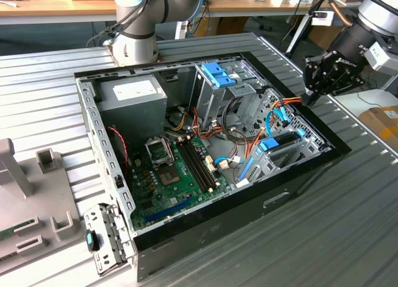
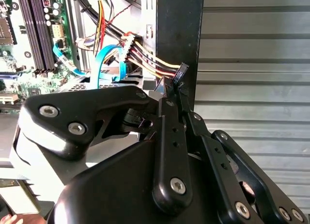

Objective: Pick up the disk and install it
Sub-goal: 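Insert the first disk wire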

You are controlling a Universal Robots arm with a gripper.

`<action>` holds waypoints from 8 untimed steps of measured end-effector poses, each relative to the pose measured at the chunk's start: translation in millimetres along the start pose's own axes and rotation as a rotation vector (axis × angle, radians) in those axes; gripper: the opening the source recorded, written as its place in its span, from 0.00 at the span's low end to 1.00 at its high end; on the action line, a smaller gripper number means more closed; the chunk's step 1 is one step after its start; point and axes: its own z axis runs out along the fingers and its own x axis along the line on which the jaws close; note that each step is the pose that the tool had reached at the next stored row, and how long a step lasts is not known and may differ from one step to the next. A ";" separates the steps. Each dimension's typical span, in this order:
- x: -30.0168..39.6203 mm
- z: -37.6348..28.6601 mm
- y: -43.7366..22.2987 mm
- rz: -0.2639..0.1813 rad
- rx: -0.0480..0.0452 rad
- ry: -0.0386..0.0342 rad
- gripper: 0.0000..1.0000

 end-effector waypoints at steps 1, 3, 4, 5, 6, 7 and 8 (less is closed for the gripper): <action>0.0 -0.1 0.0 0.000 0.0000 0.0000 0.16; 0.0 -0.6 0.0 0.000 0.0000 -0.0001 0.16; -0.1 -0.8 0.0 0.000 0.0000 0.0001 0.16; 0.0 -0.9 -0.1 0.000 0.0000 0.0000 0.16; -0.1 -1.0 0.0 0.000 0.0000 0.0000 0.16; -0.1 -1.1 -0.1 0.000 -0.0001 0.0000 0.16; -0.4 -1.2 0.1 0.000 -0.0001 0.0001 0.16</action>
